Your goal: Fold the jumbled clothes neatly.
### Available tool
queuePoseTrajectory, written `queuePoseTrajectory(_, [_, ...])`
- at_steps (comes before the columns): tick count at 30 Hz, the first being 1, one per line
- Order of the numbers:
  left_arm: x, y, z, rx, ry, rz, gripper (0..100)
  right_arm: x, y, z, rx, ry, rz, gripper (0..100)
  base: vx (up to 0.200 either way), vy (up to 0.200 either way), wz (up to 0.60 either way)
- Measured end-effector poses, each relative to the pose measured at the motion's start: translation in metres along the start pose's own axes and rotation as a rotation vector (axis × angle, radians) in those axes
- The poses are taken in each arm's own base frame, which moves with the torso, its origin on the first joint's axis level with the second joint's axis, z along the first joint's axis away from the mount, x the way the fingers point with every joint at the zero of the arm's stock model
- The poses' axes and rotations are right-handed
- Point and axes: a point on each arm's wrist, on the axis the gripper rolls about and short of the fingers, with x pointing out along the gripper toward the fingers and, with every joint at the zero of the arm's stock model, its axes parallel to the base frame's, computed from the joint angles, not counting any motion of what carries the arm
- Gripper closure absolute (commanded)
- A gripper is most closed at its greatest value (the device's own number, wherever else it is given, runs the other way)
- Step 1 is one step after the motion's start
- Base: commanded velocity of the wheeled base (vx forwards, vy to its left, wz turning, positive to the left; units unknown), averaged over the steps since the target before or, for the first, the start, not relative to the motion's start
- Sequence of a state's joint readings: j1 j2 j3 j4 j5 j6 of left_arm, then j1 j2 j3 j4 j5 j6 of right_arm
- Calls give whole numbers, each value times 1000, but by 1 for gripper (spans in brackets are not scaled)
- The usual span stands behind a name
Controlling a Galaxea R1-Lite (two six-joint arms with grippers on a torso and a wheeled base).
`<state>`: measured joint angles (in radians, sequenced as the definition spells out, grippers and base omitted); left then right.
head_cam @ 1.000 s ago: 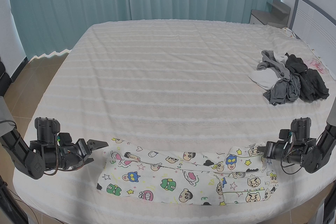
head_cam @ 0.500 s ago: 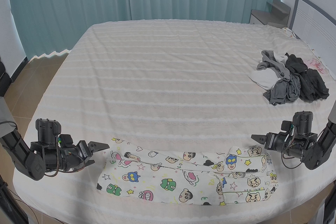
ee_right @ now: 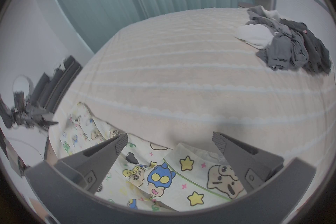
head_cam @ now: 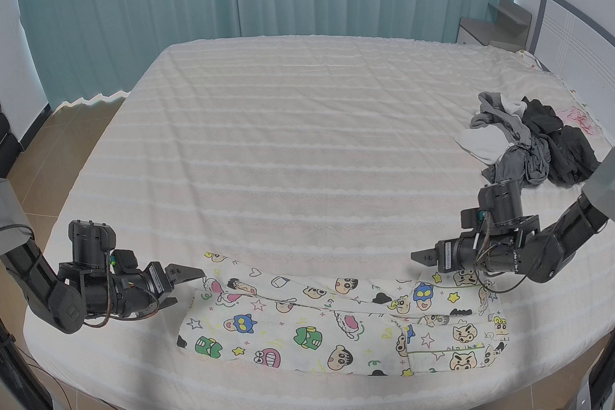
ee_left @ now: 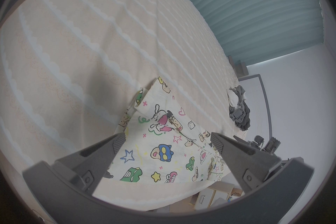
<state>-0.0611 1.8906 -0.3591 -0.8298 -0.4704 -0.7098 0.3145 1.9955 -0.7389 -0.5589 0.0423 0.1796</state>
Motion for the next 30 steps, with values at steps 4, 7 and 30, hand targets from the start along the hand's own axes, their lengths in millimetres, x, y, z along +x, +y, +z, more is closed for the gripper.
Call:
queuePoseTrajectory(4, [2, 0, -3, 1, 13, 2, 0, 18, 6, -8, -82, 65, -12, 0, 0, 0, 0])
queuePoseTrajectory(7, [4, 0, -3, 5, 11, -3, 0, 27, 7, -14, -97, 95, -15, 0, 0, 0, 0])
queuePoseTrajectory(30, [6, 2, -5, 3, 22, 2, 0, 33, 18, -26, -118, 130, -16, 100, 0, 0, 0])
